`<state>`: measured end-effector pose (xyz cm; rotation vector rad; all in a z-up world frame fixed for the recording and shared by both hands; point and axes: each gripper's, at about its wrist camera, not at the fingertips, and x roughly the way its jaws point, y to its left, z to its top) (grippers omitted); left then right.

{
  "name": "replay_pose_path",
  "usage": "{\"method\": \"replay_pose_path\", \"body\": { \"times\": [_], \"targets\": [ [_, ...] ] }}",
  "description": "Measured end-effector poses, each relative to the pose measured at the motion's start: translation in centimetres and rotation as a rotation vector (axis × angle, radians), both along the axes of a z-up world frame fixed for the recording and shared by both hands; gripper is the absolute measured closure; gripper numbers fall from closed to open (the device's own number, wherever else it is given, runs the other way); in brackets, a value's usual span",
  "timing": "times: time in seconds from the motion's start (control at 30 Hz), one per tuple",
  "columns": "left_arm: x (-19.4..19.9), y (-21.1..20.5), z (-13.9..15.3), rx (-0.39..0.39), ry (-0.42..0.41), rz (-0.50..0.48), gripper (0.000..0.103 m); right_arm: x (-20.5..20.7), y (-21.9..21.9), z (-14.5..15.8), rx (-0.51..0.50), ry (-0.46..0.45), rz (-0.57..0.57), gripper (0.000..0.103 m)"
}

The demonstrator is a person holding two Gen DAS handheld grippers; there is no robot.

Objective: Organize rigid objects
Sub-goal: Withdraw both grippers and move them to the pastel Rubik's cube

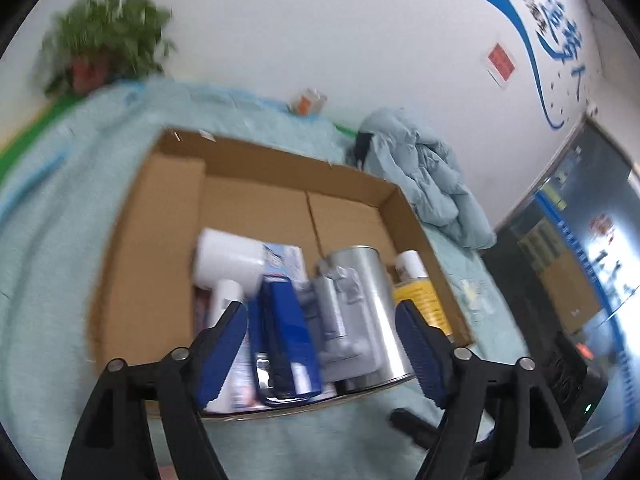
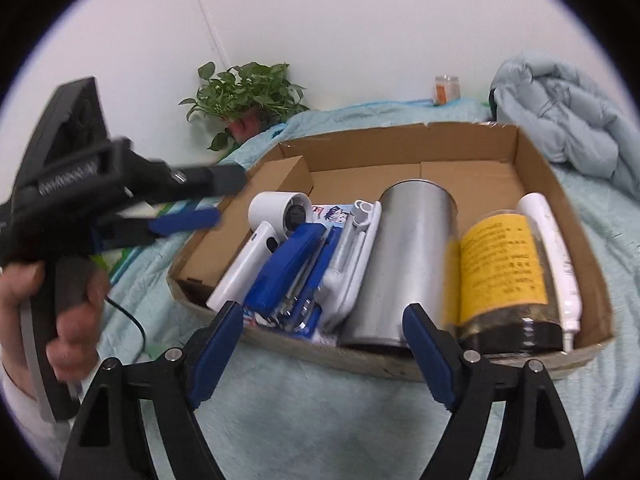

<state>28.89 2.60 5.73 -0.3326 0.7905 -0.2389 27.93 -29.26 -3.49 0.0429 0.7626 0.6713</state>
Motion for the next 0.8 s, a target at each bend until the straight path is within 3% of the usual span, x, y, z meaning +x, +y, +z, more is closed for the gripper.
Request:
{"method": "replay_pose_path", "body": {
  "times": [0.1,0.33,0.43,0.53,0.67,0.8],
  "targets": [
    [-2.9,0.4,0.4,0.117,-0.026,0.039,0.023,-0.8,-1.3,-0.6,-0.030,-0.033,-0.047,0.021],
    [-8.2,4.4,-3.2,0.180,0.073,0.135,0.015,-2.6,-1.9,-1.5,-0.002,-0.062,-0.059,0.020],
    [-9.2,5.8,-6.5,0.175,0.197,0.155,0.015,-3.6,-1.6,-1.5,0.032,-0.075,-0.023,0.019],
    [-10.0,7.0,-10.1,0.092,0.305,0.159,0.015,-5.6,-2.4,-1.3,0.170,-0.082,0.033,0.014],
    [-10.5,7.5,-12.1,0.016,0.336,0.178,0.018,-7.5,-1.8,-1.9,0.192,-0.076,0.094,0.006],
    [-10.4,5.8,-12.5,-0.014,0.326,0.115,0.033,-9.2,-0.2,-2.9,0.135,-0.049,0.190,0.006]
  ]
}}
